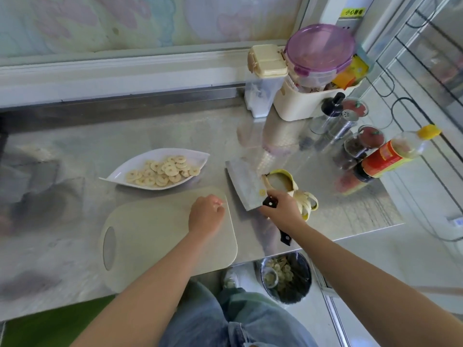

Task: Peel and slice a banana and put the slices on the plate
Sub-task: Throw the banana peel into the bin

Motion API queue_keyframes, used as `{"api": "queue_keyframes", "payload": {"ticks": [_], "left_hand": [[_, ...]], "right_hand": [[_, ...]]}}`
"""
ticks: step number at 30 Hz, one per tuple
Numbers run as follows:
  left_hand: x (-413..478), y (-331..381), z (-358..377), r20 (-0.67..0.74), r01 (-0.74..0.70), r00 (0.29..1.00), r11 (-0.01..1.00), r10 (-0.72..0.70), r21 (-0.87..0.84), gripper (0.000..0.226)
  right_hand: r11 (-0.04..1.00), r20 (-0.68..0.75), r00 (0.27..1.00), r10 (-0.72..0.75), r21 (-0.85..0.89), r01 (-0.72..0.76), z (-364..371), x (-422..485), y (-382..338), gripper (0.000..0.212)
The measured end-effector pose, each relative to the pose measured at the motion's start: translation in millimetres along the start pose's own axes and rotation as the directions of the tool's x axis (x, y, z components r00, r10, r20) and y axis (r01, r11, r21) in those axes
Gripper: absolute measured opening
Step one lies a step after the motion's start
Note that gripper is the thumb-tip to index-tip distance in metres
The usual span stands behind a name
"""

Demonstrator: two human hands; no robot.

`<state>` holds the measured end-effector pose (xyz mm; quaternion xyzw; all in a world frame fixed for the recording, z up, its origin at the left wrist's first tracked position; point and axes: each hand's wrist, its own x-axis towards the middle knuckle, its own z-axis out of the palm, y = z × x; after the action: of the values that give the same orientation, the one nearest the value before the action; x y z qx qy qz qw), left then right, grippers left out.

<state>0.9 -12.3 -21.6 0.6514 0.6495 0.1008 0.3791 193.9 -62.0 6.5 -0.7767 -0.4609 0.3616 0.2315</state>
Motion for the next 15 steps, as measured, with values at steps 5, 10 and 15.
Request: {"api": "queue_keyframes", "payload": {"ticks": [5,10,15], "left_hand": [[9,-7,-5,0.045,0.013,0.999,1.0,-0.013,0.015,0.023],[21,-10,-9,0.076,0.019,0.997,0.999,-0.021,0.03,0.024],[31,-15,-12,0.077,0.023,0.997,0.999,-0.025,0.031,0.021]], "right_hand": [[1.0,-0.04,0.999,0.002,0.009,-0.002,15,23,-12,0.026],[0.997,-0.018,0.998,0.057,0.052,-0.056,31,49,-23,0.059],[0.997,0.008,1.0,0.013,-0.073,-0.012,44,55,-23,0.056]]}}
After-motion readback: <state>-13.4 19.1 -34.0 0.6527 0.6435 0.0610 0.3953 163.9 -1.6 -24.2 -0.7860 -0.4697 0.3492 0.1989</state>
